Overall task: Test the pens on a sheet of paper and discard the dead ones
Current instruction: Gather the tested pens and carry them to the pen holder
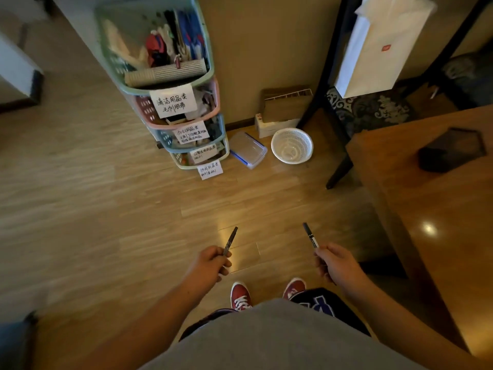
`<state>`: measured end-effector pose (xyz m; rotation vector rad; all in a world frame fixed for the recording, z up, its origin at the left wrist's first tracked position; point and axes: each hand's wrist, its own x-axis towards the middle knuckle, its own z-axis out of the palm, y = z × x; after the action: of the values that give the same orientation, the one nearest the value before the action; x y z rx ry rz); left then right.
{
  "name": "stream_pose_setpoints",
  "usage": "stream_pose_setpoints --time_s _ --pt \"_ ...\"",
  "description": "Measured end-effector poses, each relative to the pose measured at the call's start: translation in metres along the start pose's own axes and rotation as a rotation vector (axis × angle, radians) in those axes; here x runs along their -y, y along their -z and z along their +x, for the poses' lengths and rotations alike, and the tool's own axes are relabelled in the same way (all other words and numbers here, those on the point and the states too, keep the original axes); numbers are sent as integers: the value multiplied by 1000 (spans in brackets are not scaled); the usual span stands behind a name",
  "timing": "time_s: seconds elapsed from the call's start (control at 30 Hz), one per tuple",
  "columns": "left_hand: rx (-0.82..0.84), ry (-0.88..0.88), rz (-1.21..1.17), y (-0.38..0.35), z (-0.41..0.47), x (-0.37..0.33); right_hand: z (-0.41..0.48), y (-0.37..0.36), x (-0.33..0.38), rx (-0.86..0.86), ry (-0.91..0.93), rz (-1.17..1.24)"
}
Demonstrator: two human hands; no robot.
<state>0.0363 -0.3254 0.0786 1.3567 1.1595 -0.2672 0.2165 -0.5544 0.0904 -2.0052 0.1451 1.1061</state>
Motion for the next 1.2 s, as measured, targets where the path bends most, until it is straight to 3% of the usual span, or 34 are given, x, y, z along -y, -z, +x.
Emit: stream_pose_setpoints --time_s 0.4,0.8,1.03,1.2 --pt "81 -85 105 -77 116 -202 107 98 43 -50 -129 77" --pt "7 -15 164 -89 197 -295 220 151 177 -31 33 105" --pt "197 -155 348 -122 269 -392 256 173 218 -183 6 280" --pt "495 -292 453 -165 295 -452 245 192 234 -343 -74 522"
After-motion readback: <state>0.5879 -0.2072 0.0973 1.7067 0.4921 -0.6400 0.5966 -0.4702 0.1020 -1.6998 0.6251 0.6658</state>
